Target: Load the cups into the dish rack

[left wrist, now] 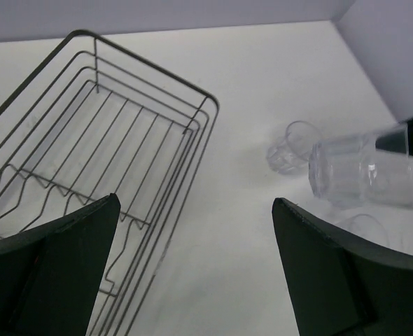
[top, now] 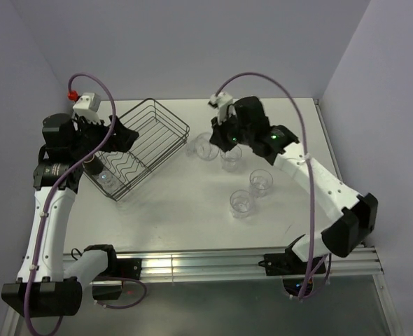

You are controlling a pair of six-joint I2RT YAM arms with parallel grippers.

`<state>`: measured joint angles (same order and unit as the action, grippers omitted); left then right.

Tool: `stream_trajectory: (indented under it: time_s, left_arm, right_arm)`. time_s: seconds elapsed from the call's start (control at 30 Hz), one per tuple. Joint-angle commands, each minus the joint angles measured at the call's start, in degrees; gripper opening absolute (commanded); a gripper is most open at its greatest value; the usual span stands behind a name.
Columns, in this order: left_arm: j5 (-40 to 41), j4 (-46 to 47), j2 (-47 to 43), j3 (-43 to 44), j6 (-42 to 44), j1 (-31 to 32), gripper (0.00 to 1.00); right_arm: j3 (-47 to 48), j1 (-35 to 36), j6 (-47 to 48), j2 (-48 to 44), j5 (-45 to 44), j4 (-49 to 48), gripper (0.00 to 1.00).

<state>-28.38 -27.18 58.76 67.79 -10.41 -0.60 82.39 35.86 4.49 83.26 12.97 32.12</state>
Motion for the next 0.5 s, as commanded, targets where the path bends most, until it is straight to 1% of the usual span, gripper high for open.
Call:
stream_trajectory:
  time_s: [0.0, 0.07, 0.1, 0.13, 0.17, 0.2, 0.23, 0.3, 0.33, 0.37, 0.4, 0.43, 0.47]
  left_arm:
    - [-6.83, 10.63, -4.27, -1.26, -6.1, 0.07, 0.99]
    - [-9.4, 12.32, -4.1, -0.03, -12.5, 0.07, 0.99]
    - [-12.89, 14.33, -3.92, 0.24, -14.7, 0.16, 0.99]
    - [-14.58, 16.0, -3.74, 0.41, -20.03, 0.07, 0.99]
    - [-16.16, 17.93, -3.74, -0.02, -23.3, 0.07, 0.99]
    - [-17.66, 20.47, -3.83, -0.55, -26.55, 0.16, 0.99]
    - [-20.2, 26.94, -4.09, -1.42, -33.72, 0.07, 0.99]
    - [-21.45, 34.61, -4.44, -4.06, -41.23, 0.07, 0.99]
    - [-21.45, 42.13, -4.45, -5.2, -48.49, 0.07, 0.99]
    - [-21.1, 45.6, -4.79, -7.21, -52.21, 0.16, 0.99]
    - [-20.58, 48.86, -4.88, -8.1, -55.3, 0.16, 0.99]
    - [-19.53, 51.93, -4.97, -8.98, -60.81, 0.07, 0.99]
    - [-19.08, 57.71, -5.23, -10.47, -63.47, 0.07, 0.99]
  right_arm:
    - [-0.12, -2.8, -2.2, -7.31, 3.11, -17.42, 0.0]
    - [1.88, -2.72, -2.73, -7.42, 0.57, -22.51, 0.0]
    - [3.46, -2.63, -3.6, -6.81, -0.92, -23.23, 0.0]
    - [5.31, -2.72, -6.31, -5.06, -3.02, -23.76, 0.0]
    - [9.15, -2.72, -7.12, -4.0, -5.65, -24.9, 0.0]
    - [10.85, -2.63, -7.91, -3.03, -6.63, -25.69, 0.0]
    - [13.21, -2.55, -10.01, -1.8, -9.17, -26.75, 0.0]
    - [13.06, -2.37, -12.3, -1.7, -10.68, -33.41, 0.0]
    - [11.75, -2.2, -13.44, -2.14, -11.03, -36.66, 0.0]
    - [10.7, -1.93, -13.63, -2.66, -11.21, -42.61, 0.0]
    - [9.64, -1.58, -13.81, -3.19, -11.04, -45.54, 0.0]
    - [7.46, -0.8, -13.55, -3.72, -10.69, -48.44, 0.0]
    - [6.39, -0.27, -13.28, -4.59, -10.16, -52.82, 0.0]
